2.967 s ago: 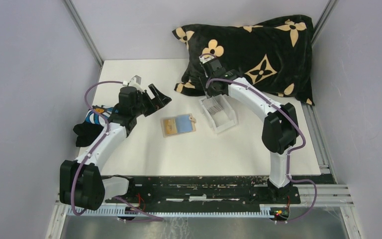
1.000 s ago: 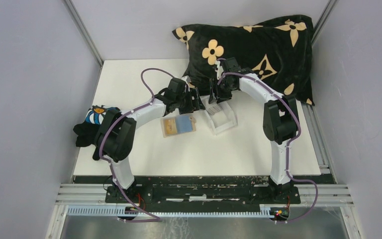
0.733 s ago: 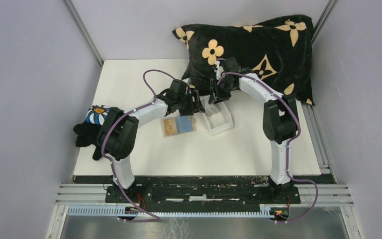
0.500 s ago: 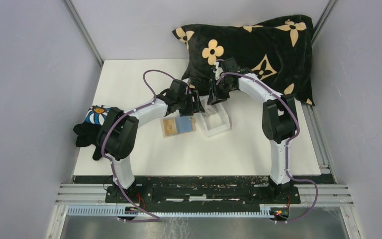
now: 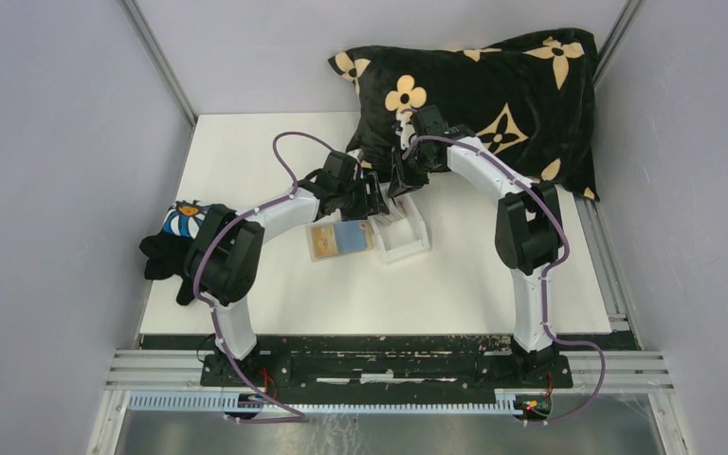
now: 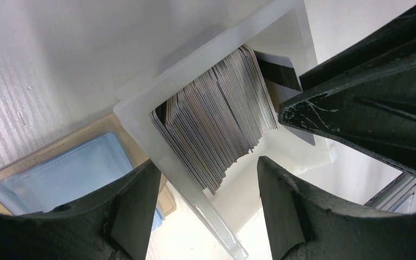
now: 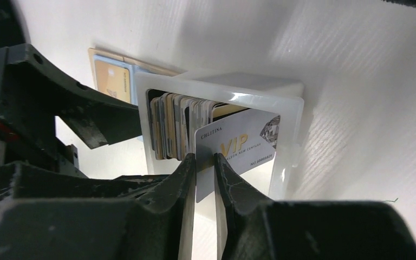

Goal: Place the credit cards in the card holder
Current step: Pick up the credit card from the storage box, then insert the credit card into the card holder.

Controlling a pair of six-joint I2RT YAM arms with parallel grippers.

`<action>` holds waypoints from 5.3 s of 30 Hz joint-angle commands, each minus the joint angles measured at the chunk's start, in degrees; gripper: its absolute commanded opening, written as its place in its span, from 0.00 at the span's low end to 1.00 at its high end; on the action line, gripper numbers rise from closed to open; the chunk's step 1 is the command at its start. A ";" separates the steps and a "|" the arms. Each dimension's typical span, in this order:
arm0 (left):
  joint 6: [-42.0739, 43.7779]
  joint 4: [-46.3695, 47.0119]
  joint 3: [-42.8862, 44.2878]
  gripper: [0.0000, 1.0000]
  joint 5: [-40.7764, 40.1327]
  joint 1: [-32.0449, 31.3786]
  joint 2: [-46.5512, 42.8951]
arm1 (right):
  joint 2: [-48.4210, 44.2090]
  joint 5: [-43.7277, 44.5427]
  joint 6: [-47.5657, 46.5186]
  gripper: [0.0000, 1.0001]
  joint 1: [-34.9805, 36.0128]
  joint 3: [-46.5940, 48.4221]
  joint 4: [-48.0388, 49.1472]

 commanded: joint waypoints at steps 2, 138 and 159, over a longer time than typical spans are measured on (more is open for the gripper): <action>3.25 0.62 0.23 0.72 -0.92 -0.29 0.28 | 0.35 0.16 0.30 0.17 1.13 3.94 -1.18; -11.07 34.01 -45.71 0.03 4.04 18.88 -29.54 | 9.97 31.09 -0.02 0.01 18.71 15.02 -10.74; -13.59 41.50 -45.70 0.03 4.08 18.83 -22.42 | 11.59 31.17 0.17 0.01 17.73 17.40 -11.43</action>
